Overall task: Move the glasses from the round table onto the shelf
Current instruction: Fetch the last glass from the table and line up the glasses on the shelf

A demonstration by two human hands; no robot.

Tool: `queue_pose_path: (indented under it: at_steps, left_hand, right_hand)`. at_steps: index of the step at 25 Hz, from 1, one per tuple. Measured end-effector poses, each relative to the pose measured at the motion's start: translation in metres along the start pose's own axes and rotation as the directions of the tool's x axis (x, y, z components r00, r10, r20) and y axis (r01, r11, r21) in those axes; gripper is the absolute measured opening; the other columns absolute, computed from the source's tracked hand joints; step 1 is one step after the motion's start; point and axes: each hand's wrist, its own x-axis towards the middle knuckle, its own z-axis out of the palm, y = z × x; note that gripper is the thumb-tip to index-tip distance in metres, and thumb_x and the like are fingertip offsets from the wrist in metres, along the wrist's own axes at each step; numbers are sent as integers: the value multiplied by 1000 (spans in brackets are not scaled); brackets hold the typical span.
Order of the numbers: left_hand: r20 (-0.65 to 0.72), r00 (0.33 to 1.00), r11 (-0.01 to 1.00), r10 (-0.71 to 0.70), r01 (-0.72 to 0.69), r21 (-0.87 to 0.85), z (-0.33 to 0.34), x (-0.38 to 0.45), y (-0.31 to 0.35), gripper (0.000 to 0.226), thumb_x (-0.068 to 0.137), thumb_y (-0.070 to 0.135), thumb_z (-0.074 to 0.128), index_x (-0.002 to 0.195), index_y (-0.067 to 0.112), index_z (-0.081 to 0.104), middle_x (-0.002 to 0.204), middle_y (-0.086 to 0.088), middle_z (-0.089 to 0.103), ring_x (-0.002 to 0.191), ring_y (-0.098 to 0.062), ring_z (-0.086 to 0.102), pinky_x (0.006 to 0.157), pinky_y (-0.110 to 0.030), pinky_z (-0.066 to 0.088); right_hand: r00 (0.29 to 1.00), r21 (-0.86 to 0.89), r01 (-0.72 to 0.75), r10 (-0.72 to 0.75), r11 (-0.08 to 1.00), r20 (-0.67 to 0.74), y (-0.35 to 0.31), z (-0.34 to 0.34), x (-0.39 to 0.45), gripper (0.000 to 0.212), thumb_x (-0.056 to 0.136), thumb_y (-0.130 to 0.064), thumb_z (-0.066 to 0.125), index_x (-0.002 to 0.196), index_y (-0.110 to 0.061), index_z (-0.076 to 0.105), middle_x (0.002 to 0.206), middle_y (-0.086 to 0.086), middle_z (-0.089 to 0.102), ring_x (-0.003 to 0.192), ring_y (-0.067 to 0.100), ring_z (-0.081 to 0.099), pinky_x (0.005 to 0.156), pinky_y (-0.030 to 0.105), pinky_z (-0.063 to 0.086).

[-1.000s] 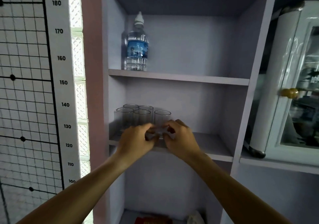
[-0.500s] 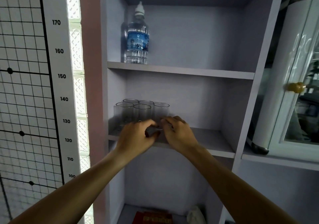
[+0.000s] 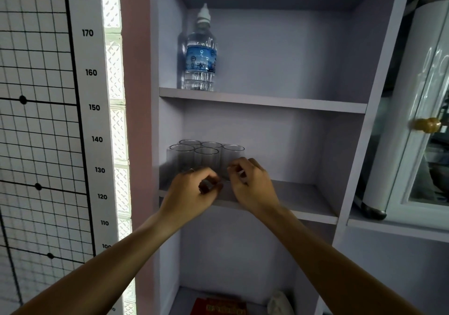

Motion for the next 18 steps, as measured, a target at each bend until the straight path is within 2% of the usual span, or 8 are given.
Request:
queue_pose_path:
  at_steps: [2,5,8,10,14,18]
  left_hand:
    - [-15,999,999,-28,29,28,-8,-3,-5,9,81,36,71,84,28,67,76,18,70,70,0,67,62,-22,55]
    - [-19,998,996,-63,64,68,-21,-5,-12,17,82,44,68,85,27,65,78,16,71,69,-1,67,62,-29,57]
    - [-35,993,981,-109,113,159,-31,-4,-15,17,81,41,71,90,30,63,83,17,73,73,-1,68,66,-30,58]
    - [-16,987,970,-158,158,183,-36,-3,-17,21,79,37,71,96,31,61,91,17,74,81,-2,69,71,-32,59]
    - [26,978,957,-206,195,214,-38,0,-16,27,78,31,69,103,31,58,99,15,75,91,-10,71,76,-36,58]
    - [20,976,962,-217,211,171,-35,3,-14,22,77,32,70,92,32,55,91,15,73,83,-9,70,69,-30,56]
  right_hand:
    - [999,40,41,-42,998,20,-9,5,2,23,95,-27,58,116,-19,62,109,4,64,91,19,63,76,36,59]
    - [997,106,39,-45,994,58,-21,13,8,31,96,-32,58,126,-26,52,117,5,63,97,20,65,79,35,60]
    - [995,115,19,-31,993,100,-28,19,12,36,96,-34,57,130,-35,47,122,4,64,99,21,66,82,37,60]
    - [994,85,20,-29,996,109,-30,26,13,36,96,-34,56,131,-37,48,119,3,67,97,22,68,80,37,60]
    - [993,80,-5,-5,997,117,-33,31,14,24,99,-32,51,123,-31,52,109,5,71,89,24,69,75,41,60]
    - [994,62,-10,4,998,108,-33,24,14,11,99,-30,52,107,-23,54,102,4,68,85,24,66,75,47,58]
